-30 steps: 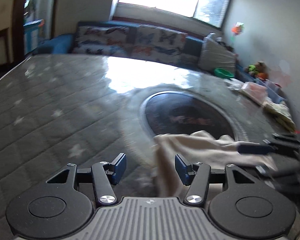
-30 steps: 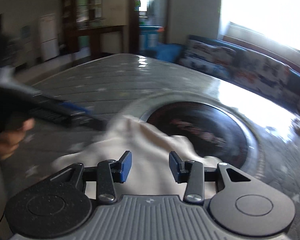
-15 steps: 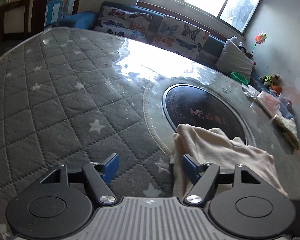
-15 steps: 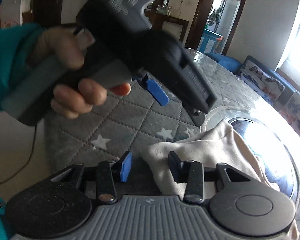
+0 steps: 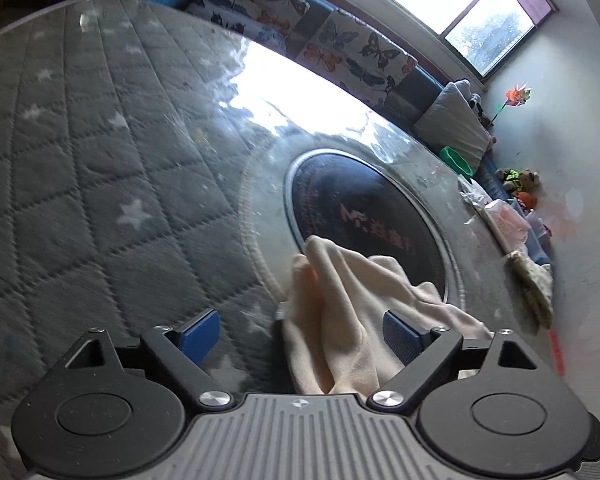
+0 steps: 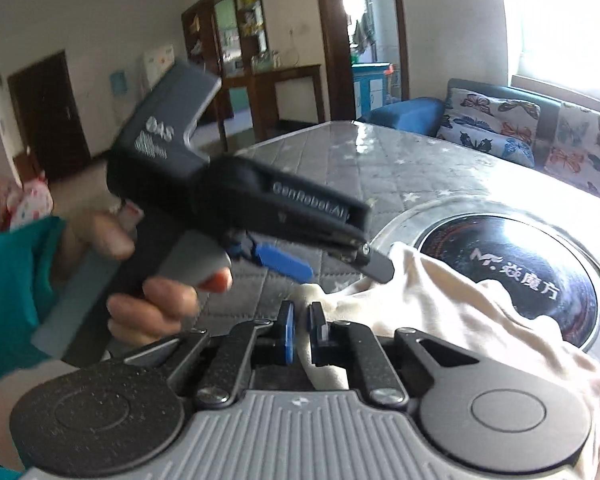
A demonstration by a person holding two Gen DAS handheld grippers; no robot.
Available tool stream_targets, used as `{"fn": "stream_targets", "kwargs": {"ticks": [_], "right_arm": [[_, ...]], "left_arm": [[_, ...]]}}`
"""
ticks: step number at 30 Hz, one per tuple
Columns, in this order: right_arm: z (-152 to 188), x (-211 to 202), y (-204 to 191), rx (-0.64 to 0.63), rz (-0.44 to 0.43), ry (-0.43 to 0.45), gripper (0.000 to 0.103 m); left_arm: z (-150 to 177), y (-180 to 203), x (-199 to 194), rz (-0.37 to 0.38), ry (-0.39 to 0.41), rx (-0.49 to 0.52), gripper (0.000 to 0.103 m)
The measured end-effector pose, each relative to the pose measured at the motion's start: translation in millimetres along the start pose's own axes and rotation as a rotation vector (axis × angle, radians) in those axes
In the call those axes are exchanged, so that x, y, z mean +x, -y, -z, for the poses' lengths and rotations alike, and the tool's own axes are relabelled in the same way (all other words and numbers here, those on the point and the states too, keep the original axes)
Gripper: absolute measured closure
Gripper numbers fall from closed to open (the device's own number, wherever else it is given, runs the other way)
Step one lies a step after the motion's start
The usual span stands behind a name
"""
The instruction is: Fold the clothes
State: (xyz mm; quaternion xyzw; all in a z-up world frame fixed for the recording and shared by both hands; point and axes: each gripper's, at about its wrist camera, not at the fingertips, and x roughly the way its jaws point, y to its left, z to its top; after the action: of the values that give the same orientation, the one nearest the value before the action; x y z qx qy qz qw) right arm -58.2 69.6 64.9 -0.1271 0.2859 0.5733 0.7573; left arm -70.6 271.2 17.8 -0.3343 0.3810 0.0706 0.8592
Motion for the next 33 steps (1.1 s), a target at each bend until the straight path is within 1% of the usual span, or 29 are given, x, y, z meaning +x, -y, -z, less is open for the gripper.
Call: {"fn": "stream_targets", "kwargs": {"ticks": [3, 7, 8, 13, 15, 16, 17, 20, 22, 27, 29, 31, 33], "right_arm": [[-1.3, -9.1, 6.4, 0.023, -0.008, 0.015, 0.097], [-6.0, -8.8, 12.7, 0.042, -0.015, 0.027, 0.097], [-5.6, -9.6, 13.6, 0.044, -0.018, 0.029, 0.097], [-3.1, -12.2, 13.5, 0.042, -0.036, 0.038, 0.097], [-2.2, -14.1, 12.5, 0.046, -0.043, 0.043, 0.097], [-0.9, -13.9, 12.6, 0.047, -0.045, 0.042, 0.097], [0.4, -13.6, 12.8, 0.048, -0.048, 0.041, 0.097], [3.1, -13.2, 14.0, 0.054, -0.053, 0.036, 0.097], [4.6, -13.6, 13.0, 0.052, -0.058, 0.033, 0.097], [5.8, -14.5, 10.7, 0.049, -0.066, 0.027, 0.096], [7.1, -14.8, 10.4, 0.046, -0.056, 0.029, 0.095], [7.1, -15.6, 12.4, 0.048, -0.059, 0.028, 0.090], [8.1, -19.1, 13.9, 0.047, -0.048, 0.032, 0.090]], "left_arm": [[1.4, 7.7, 7.1, 0.015, -0.029, 0.001, 0.014], [1.8, 16.2, 13.1, 0.033, -0.050, 0.003, 0.015], [1.4, 17.4, 14.2, 0.041, -0.055, -0.001, 0.019], [2.5, 21.0, 20.5, 0.082, -0.081, -0.018, 0.030], [2.8, 19.4, 20.7, 0.085, -0.082, -0.027, 0.037], [3.2, 18.0, 21.6, 0.086, -0.087, -0.033, 0.049], [2.6, 15.1, 22.0, 0.088, -0.091, -0.040, 0.057], [4.5, 12.5, 23.0, 0.090, -0.089, -0.039, 0.068], [6.4, 12.6, 22.6, 0.087, -0.086, -0.030, 0.071], [6.8, 13.1, 21.9, 0.084, -0.082, -0.036, 0.071], [7.0, 14.6, 22.0, 0.079, -0.080, -0.028, 0.071], [7.6, 16.9, 22.4, 0.072, -0.076, -0.015, 0.071], [8.8, 19.5, 22.8, 0.063, -0.071, 0.000, 0.071]]}}
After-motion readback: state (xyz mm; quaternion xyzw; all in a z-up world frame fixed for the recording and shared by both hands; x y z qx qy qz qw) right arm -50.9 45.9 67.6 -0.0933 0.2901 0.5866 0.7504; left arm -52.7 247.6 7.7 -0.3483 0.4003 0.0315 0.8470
